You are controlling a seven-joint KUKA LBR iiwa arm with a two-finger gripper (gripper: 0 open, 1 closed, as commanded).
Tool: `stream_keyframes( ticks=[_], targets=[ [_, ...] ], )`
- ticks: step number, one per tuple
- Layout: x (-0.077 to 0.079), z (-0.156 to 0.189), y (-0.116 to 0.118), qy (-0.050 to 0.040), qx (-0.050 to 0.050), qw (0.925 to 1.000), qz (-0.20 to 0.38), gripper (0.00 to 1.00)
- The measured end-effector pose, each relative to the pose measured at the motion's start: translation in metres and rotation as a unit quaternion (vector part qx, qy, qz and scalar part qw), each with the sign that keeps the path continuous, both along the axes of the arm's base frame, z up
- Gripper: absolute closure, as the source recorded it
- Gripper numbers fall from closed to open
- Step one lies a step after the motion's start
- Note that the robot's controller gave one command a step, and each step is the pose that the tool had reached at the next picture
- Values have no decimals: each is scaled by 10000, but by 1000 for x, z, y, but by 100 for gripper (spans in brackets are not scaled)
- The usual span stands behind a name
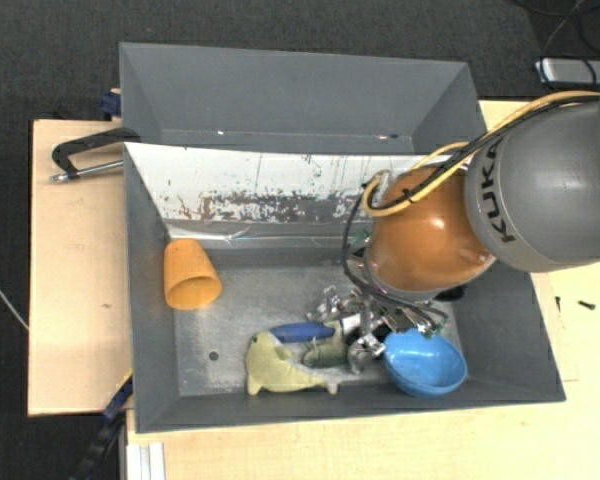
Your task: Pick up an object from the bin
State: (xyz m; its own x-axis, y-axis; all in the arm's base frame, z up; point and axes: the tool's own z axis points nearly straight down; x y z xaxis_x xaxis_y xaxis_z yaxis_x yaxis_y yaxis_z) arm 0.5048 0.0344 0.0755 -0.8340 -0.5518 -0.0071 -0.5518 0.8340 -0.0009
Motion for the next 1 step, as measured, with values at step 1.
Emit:
stream_keyframes(
  ticks=[1],
  targets=[
    [4, 158, 16, -26, -12, 9925, 1224, 100]
  ],
)
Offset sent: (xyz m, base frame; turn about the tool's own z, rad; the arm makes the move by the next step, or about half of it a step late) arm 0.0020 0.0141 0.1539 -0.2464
